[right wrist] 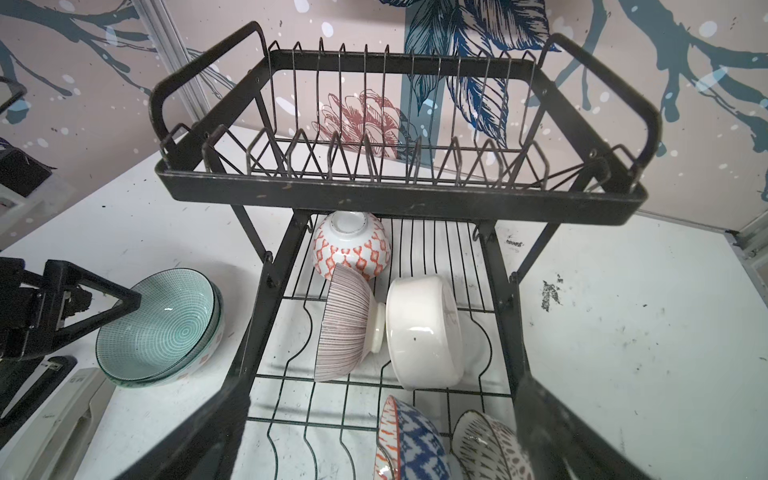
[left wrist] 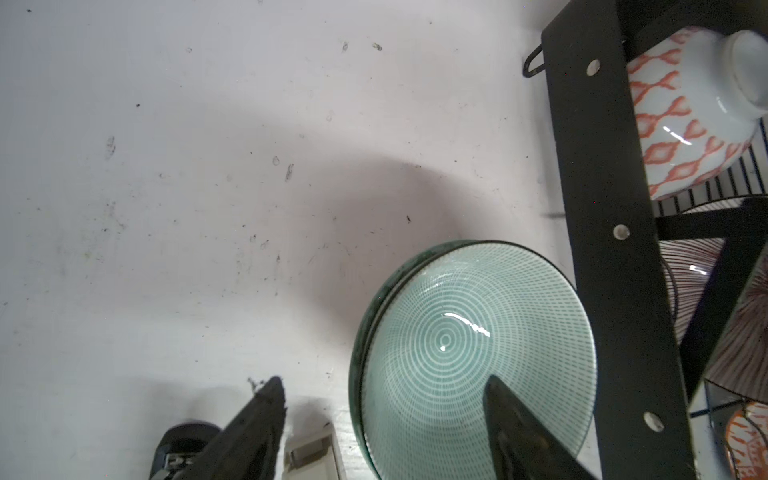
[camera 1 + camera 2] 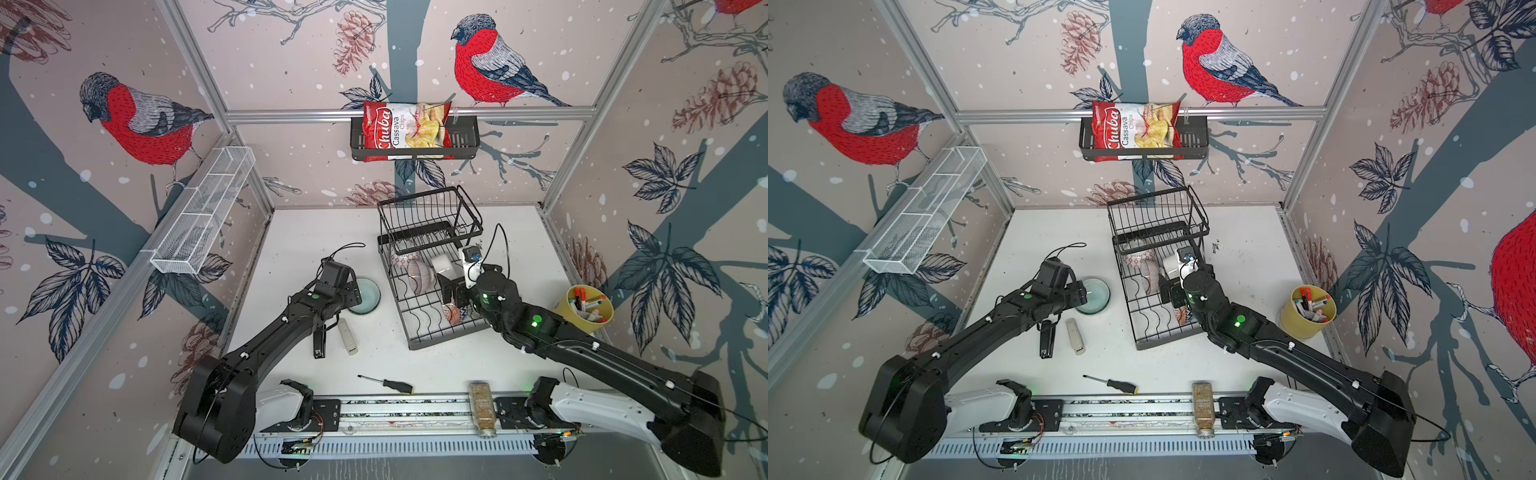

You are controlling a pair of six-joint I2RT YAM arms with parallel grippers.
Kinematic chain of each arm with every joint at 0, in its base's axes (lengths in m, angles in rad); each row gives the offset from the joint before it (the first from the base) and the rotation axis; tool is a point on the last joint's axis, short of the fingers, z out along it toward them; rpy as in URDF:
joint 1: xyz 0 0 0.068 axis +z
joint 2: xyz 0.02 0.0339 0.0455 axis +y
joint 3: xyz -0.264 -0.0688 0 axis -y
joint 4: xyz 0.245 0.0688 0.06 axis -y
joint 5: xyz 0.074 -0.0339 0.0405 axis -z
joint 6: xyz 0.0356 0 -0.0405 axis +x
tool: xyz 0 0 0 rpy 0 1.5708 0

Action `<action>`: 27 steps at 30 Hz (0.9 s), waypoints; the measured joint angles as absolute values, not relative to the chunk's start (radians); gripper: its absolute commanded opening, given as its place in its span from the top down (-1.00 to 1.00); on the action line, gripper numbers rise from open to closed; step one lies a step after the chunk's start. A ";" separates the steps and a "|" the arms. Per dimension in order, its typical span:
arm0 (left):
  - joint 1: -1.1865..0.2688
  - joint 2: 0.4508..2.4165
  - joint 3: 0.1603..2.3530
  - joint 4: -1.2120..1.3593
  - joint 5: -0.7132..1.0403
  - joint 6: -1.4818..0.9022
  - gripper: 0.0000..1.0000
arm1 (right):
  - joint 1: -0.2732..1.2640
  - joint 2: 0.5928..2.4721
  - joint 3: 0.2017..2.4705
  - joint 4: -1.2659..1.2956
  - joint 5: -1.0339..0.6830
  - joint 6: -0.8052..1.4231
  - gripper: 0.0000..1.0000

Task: Load the bowls into the dish rack
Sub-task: 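Grasp the green-lined bowl rim with the left gripper and lift it off the green-patterned bowl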

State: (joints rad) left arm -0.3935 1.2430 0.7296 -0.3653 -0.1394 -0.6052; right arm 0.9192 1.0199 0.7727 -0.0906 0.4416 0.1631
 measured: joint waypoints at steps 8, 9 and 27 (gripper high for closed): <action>-0.393 1.308 0.767 -0.386 -0.165 -0.602 0.08 | 0.910 1.039 0.765 -0.077 0.413 0.163 -0.99; -0.393 1.316 0.772 -0.387 -0.165 -0.602 0.14 | 0.909 1.040 0.765 -0.077 0.413 0.163 -0.99; -0.393 1.398 0.812 -0.410 -0.165 -0.595 0.78 | 0.903 1.069 0.763 -0.083 0.389 0.182 -0.99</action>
State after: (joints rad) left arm -0.3935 1.3975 0.8124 -0.4103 -0.1646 -0.5945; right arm 0.9028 1.0695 0.7628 -0.0834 0.3893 0.1818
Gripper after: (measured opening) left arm 0.125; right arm 0.995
